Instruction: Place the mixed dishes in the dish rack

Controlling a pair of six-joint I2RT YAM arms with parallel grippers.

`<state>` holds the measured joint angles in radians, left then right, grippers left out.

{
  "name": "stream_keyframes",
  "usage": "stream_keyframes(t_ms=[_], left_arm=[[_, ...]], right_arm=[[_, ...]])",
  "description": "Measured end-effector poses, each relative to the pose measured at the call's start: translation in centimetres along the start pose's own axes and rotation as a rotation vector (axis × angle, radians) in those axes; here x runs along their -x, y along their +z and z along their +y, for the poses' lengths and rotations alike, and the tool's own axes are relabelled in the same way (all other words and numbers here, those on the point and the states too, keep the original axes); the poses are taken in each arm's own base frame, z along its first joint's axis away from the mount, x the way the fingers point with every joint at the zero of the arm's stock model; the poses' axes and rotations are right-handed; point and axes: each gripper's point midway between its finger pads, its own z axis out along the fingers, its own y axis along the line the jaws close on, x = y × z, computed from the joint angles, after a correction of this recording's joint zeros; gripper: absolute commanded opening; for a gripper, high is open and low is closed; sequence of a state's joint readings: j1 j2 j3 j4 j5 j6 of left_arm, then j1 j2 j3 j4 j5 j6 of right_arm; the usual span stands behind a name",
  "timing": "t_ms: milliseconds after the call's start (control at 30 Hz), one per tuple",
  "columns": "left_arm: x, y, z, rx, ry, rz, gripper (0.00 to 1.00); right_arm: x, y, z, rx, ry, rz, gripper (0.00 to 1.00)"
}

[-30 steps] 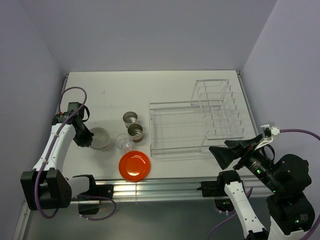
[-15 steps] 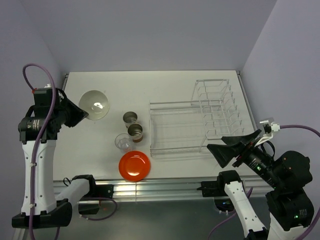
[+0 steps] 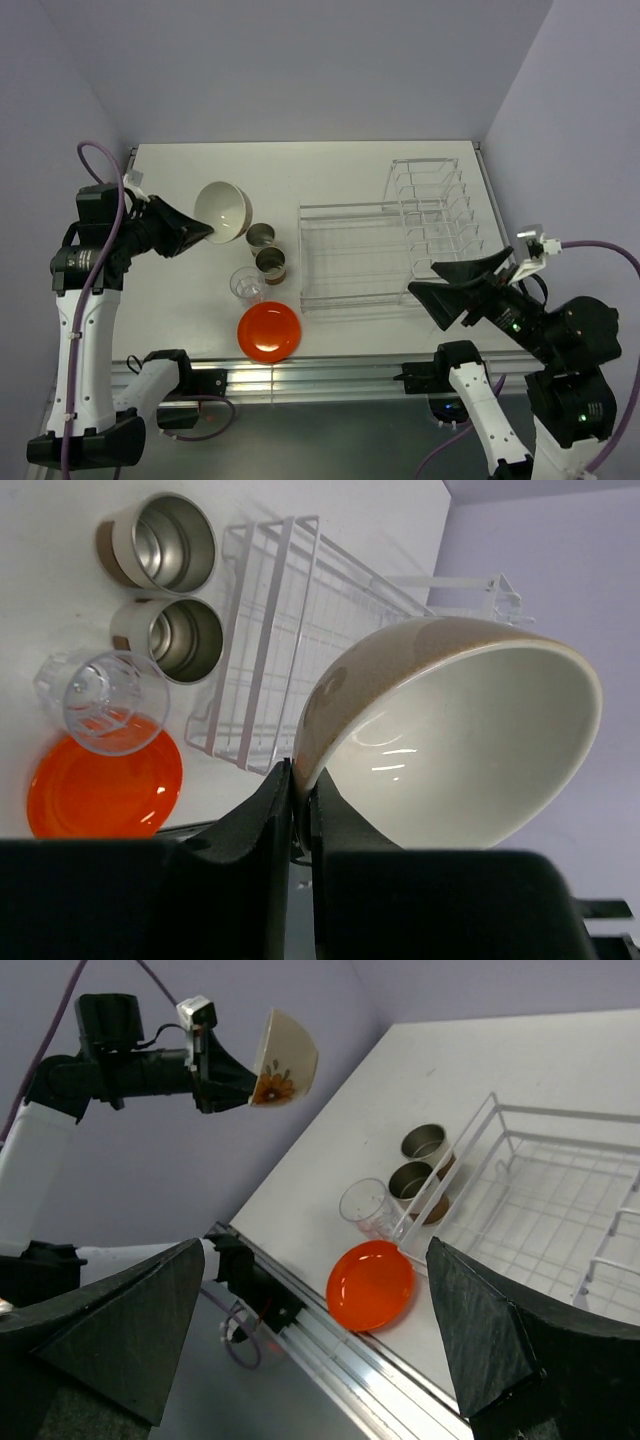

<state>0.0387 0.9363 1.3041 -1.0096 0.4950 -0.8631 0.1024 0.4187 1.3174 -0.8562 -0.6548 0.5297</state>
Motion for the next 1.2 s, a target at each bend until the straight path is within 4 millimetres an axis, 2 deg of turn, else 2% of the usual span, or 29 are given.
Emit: stream_keyframes(t_ms=[267, 500, 700, 833, 933, 1067, 1200], left_arm=[[-1.9, 1.6, 0.9, -0.054, -0.034, 0.091, 0.00], [-1.8, 1.4, -0.9, -0.147, -0.001, 0.105, 0.00], [-2.5, 2.3, -3.6, -0.303, 0.011, 0.151, 0.00], [-4.6, 3.3, -5.7, -0.413, -0.008, 0.244, 0.00], [-6.5, 4.0, -8.4, -0.521, 0.002, 0.322, 0.00], [-9.3, 4.5, -11.9, -0.644, 0.021, 0.429, 0.00], [-11.7, 4.7, -13.9, -0.739, 0.023, 0.512, 0.00]], right_arm=[[-3.4, 4.4, -4.1, 0.027, 0.111, 0.137, 1.00], [-2.4, 6.7, -4.6, 0.082, 0.076, 0.149, 1.00], [-0.8, 8.9, -4.6, 0.141, 0.069, 0.162, 1.00], [0.2, 10.2, -4.2, 0.181, 0.082, 0.163, 1.00], [0.8, 10.7, -3.1, 0.232, 0.087, 0.158, 1.00], [0.9, 11.2, -1.6, 0.303, 0.096, 0.170, 1.00], [0.9, 11.3, 0.0, 0.385, 0.089, 0.174, 1.00]])
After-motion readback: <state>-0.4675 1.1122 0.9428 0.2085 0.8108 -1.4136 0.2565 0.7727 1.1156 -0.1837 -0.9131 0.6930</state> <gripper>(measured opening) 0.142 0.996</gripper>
